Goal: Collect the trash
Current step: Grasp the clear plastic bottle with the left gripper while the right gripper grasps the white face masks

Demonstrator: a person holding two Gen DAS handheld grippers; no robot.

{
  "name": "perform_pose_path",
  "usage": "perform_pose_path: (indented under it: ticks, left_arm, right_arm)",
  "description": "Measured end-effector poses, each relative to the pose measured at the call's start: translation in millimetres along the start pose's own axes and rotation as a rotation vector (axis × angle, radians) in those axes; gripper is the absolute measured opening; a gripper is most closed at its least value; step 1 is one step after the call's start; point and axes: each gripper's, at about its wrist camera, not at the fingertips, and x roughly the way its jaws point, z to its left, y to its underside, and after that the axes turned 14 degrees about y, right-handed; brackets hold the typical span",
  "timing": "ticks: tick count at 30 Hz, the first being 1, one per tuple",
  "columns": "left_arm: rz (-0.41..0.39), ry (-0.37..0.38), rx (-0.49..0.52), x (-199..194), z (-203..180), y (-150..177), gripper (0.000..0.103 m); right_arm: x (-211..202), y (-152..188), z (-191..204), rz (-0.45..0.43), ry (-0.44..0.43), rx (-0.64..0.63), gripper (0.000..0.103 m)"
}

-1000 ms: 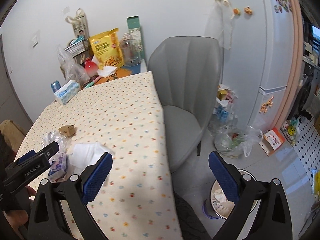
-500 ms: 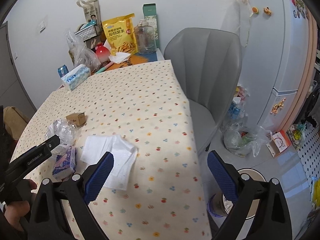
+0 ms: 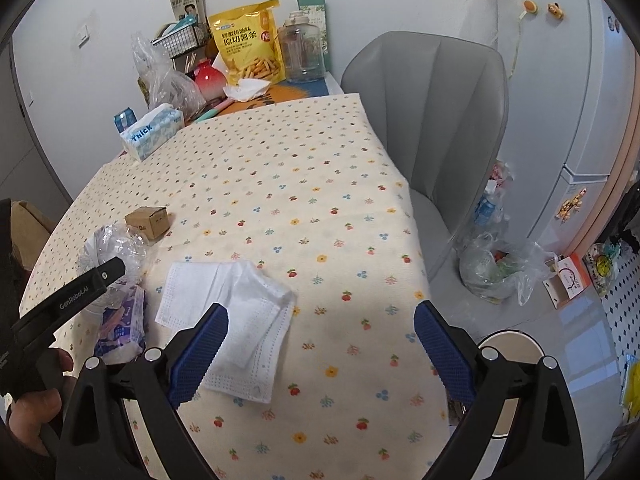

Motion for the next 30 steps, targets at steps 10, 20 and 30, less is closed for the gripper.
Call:
perform_pose_path:
  ticks: [10,20,30]
  left_arm:
    - [-0.005,0.032,0.044,1.9,-6.6,-1.6,0.046]
    - [-0.032,0.015,0.055,-15.1,-9.6,1.0,0.046]
    - [-0.089,0.004,0.095,-43.9,-26.8,3.0,0.046]
  right_arm:
    - [15.5,4.8,25.7,0.047,-0.047,-0.048,0.078]
    - [14.5,20.2,40.4,0.102,-0.059,-0.111,0.026]
    - [-23.4,13.5,13.0,0.009,-0.076,-0.057,0.007]
